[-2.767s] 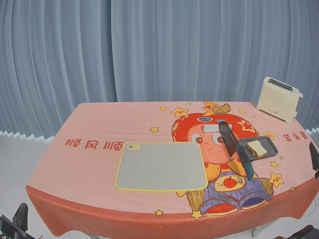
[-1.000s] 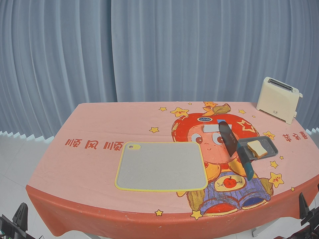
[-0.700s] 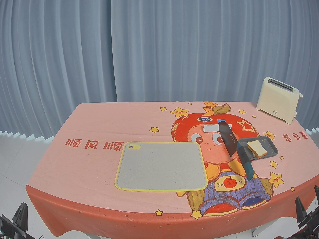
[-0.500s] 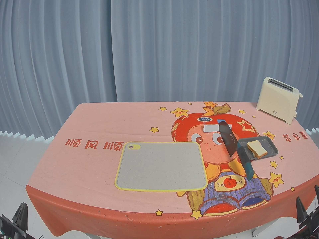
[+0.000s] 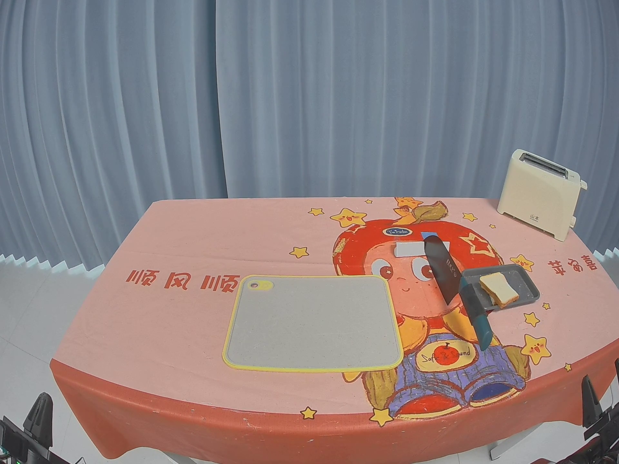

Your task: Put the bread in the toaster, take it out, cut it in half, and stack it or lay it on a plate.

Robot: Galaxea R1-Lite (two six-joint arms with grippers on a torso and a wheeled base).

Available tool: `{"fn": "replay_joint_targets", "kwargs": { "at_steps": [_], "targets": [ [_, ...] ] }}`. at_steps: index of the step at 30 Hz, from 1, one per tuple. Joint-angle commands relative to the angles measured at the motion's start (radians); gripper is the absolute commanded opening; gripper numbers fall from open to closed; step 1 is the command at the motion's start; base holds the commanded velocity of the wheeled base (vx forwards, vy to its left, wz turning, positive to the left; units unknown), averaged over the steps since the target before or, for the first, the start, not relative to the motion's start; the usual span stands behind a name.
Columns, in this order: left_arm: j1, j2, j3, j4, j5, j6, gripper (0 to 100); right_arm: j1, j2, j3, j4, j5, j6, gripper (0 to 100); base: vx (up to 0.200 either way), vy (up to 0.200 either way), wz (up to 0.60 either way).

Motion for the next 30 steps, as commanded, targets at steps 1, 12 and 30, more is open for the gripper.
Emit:
{"fn": "replay_joint_targets", "kwargs": {
  "at_steps": [1,12,30],
  "targets": [
    [0.001,-0.004,0.018,-0.001,-0.001,0.000,0,-0.001,0.005,0.013,0.000,0.002,0.000,100,0.000,0.000,0.00],
    [0.001,-0.005,0.018,-0.001,0.001,-0.005,0,0.003,0.003,0.017,-0.015,0.017,-0.017,100,0.000,0.000,0.00],
    [0.002,-0.004,0.018,-0.001,0.002,-0.008,0,0.043,-0.052,0.017,-0.013,0.047,-0.013,100,0.000,0.000,0.00]
  ]
}}
